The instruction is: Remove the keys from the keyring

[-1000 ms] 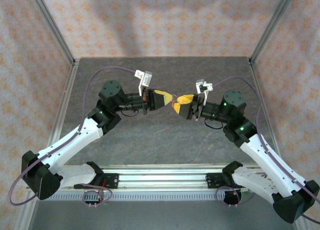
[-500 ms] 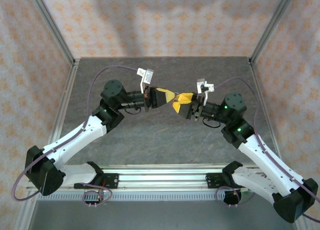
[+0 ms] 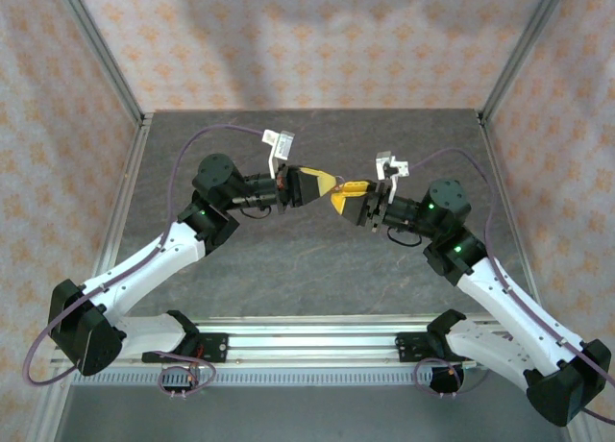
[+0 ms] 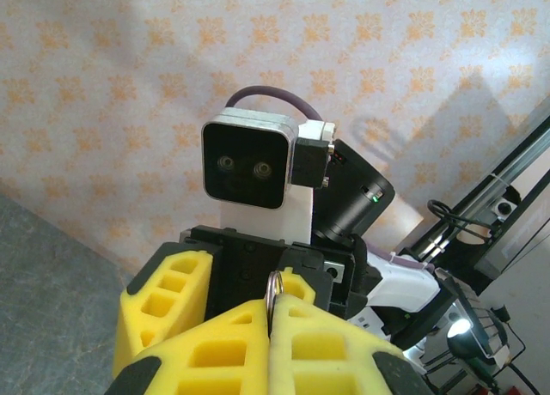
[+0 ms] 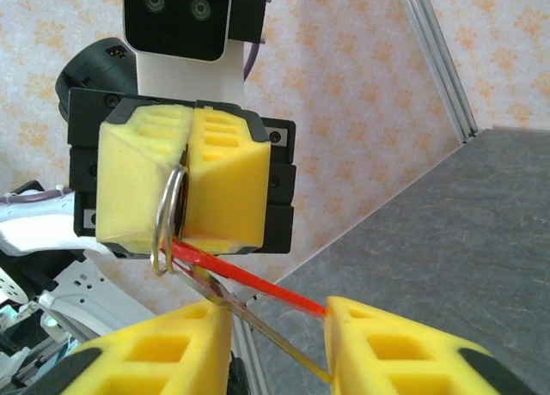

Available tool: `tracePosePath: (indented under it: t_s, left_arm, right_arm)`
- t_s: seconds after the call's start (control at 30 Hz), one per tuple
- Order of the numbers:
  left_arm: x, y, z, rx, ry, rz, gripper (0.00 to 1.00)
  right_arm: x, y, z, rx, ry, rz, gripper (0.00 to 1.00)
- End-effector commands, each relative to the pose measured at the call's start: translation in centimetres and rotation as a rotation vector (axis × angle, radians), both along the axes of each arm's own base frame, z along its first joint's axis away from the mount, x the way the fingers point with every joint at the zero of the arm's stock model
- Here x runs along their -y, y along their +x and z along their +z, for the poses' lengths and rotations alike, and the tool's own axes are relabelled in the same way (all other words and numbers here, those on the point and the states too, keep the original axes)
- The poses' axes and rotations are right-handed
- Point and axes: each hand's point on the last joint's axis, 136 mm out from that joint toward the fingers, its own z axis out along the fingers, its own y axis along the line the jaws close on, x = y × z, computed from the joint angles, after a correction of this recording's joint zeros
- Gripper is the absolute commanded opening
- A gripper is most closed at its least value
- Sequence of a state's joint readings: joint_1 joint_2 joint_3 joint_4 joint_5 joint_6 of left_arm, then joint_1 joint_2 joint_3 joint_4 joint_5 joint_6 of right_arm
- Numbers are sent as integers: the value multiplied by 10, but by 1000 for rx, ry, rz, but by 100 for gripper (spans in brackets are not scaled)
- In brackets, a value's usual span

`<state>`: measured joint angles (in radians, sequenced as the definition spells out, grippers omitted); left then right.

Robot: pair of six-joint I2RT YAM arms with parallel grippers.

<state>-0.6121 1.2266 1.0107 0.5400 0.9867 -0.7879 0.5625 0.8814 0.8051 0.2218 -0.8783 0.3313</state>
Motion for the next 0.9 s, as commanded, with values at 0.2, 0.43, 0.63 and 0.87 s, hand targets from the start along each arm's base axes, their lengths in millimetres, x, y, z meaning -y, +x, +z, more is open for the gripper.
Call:
tracePosePath:
  t_s: [0.2,0.43,0.63,0.87]
  left_arm:
    - [-12,3,6,44,-19,26,0]
    - [-13,5,-1,38,2,36,0]
    - [-13,6,-7,38,26,45,0]
    - [-14,5,-12,47,59,59,0]
  right_arm:
    - [9,-6,17,46,-2,-45,18]
    - [8,-16,20,40,8,3,7]
    - [7,-12,18,17,-7,-4,8]
    - [7,-3,8,-27,-51,-40,15]
